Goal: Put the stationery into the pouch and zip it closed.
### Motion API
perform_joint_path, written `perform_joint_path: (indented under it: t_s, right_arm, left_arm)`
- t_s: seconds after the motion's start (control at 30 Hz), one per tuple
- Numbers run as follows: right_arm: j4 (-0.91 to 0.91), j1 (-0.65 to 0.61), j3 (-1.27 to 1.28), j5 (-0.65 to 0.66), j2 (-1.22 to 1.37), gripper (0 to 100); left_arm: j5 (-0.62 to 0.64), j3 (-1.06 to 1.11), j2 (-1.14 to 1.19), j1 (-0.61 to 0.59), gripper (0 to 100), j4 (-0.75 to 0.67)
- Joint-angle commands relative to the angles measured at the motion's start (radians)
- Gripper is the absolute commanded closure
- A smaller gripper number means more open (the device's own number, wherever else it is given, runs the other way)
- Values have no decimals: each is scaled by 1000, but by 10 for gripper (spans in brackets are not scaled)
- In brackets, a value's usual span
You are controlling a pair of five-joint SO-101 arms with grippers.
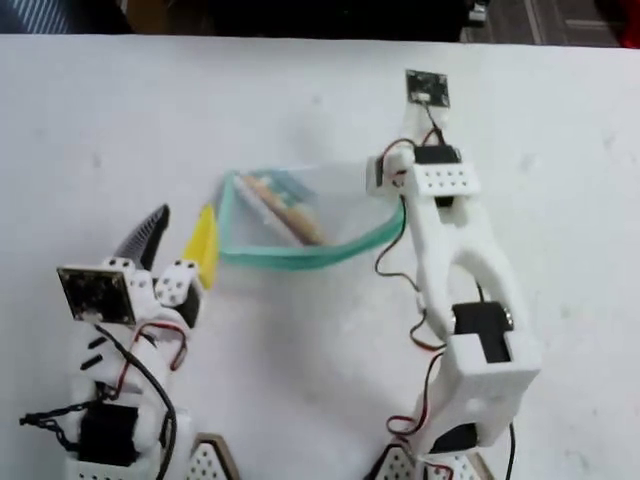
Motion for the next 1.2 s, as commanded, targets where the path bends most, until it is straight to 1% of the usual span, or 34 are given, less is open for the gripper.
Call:
perform_joint_path:
  t_s: [0.0,0.07,0.3,0.37,0.43,0.57,0.6,0.63,0.73,0.83,0.9,0.97,1.0,1.03,1.1,1.17]
  right_arm:
    - [-56,-15,55,138,21,982]
    - [-71,-15,68,170,30,982]
    - [-70,-5,69,175,31,980]
    - [-58,13,69,175,28,952]
    - [-21,27,66,175,28,851]
    - [16,33,66,176,28,570]
    - [19,33,64,176,28,529]
    - [22,35,64,178,28,515]
    - [24,39,64,178,28,553]
    - [24,62,64,176,27,640]
    - [33,70,64,169,21,753]
    - [44,70,68,167,-7,906]
    - [45,70,69,167,-21,985]
    - [45,71,71,167,-31,988]
    - [42,77,81,167,-50,919]
    - [36,90,95,167,-65,927]
  left_arm:
    - [9,-6,-4,-1,801,-31]
    - [9,-6,-4,-1,801,-31]
    - [9,-6,-4,1,801,-26]
    - [9,-6,-4,1,801,-26]
    - [9,-6,-2,4,801,-29]
    - [9,-6,-1,33,810,-26]
    - [9,-6,-1,42,826,-26]
    - [8,-5,-1,50,847,-26]
    - [3,-5,-1,59,895,-29]
    - [-6,-8,-1,59,901,-43]
    - [-26,-12,2,61,904,-63]
    - [-38,-14,4,67,919,-78]
    - [-66,-14,8,76,925,-83]
    - [-92,-14,25,91,930,-86]
    - [-133,-40,93,130,932,-89]
    - [-166,-110,203,148,932,-89]
